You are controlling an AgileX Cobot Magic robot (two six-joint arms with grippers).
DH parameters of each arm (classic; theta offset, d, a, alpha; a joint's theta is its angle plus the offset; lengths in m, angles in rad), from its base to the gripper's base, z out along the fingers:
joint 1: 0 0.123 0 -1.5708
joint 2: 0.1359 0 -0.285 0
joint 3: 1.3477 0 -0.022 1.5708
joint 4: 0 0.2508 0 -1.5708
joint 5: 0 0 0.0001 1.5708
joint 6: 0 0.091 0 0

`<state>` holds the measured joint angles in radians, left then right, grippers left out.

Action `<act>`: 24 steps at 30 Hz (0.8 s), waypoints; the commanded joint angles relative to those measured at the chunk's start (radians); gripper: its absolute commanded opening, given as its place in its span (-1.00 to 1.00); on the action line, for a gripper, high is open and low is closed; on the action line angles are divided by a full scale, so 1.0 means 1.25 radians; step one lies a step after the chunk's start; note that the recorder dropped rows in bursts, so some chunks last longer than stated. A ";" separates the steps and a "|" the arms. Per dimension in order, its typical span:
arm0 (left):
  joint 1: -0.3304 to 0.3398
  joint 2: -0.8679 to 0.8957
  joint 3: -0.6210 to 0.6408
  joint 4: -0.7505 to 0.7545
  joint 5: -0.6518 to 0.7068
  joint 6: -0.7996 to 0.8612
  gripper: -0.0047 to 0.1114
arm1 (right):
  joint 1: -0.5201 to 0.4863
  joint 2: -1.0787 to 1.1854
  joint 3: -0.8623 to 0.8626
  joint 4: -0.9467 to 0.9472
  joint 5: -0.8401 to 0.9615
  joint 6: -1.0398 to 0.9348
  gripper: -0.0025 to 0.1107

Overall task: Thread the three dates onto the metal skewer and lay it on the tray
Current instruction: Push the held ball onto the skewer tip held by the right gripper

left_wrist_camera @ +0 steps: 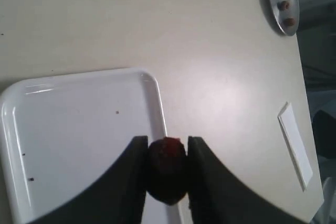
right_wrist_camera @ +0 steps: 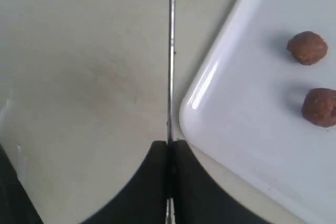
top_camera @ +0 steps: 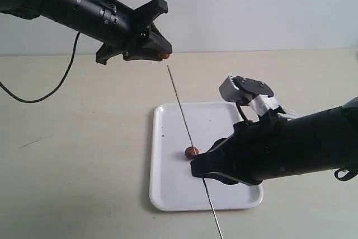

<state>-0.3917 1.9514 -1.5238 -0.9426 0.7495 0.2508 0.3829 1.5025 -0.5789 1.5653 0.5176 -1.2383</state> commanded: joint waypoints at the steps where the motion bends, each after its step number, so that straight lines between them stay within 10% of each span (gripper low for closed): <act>1: -0.009 0.000 0.000 -0.015 -0.012 0.006 -0.46 | 0.000 0.000 0.003 0.024 -0.026 -0.012 -0.96; 24: -0.060 0.000 0.000 -0.026 -0.029 0.050 -0.46 | 0.000 0.000 0.001 0.024 -0.045 0.007 -0.96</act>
<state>-0.4622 1.9514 -1.5238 -0.9723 0.7238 0.3071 0.3829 1.5025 -0.5789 1.5984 0.4609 -1.2313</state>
